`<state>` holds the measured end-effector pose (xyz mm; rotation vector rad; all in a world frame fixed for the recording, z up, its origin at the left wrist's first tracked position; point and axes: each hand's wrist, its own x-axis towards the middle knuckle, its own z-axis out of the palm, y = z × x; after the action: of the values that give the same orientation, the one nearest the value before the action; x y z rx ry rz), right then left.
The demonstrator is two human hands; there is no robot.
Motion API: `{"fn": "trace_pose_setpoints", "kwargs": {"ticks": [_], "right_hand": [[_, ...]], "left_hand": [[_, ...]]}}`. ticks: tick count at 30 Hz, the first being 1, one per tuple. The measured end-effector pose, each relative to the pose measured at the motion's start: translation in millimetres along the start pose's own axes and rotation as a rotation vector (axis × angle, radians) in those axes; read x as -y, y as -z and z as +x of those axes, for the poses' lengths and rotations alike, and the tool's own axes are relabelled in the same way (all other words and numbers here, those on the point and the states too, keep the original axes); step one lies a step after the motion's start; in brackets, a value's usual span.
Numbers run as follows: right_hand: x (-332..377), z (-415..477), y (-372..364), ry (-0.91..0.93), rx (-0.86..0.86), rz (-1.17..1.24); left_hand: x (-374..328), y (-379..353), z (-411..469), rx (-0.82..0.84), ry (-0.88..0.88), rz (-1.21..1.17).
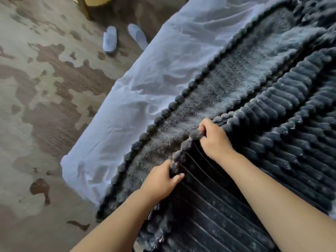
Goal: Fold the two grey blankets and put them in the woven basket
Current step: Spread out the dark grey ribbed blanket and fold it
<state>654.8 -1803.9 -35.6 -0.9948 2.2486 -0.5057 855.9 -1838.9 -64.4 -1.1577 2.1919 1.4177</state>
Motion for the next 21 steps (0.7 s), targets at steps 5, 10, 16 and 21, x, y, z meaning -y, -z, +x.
{"fn": "trace_pose_setpoints", "kwargs": {"ticks": [5,10,16,21], "right_hand": [[49.2,48.0,-11.8,0.232,-0.125,0.081],[56.1,77.6,-78.2,0.231,0.345,-0.122],[35.3,73.6,-53.6,-0.021,-0.01,0.149],[-0.1,113.0,-1.6,-0.392,-0.296,0.12]], "left_hand": [[40.0,28.5,-8.6,-0.4,0.159,-0.139],[88.5,46.9,-9.5,-0.371,0.399,0.022],[52.7,46.6,11.4,-0.382,0.388,0.174],[2.3,49.1,64.0,-0.384,0.149,0.177]]}}
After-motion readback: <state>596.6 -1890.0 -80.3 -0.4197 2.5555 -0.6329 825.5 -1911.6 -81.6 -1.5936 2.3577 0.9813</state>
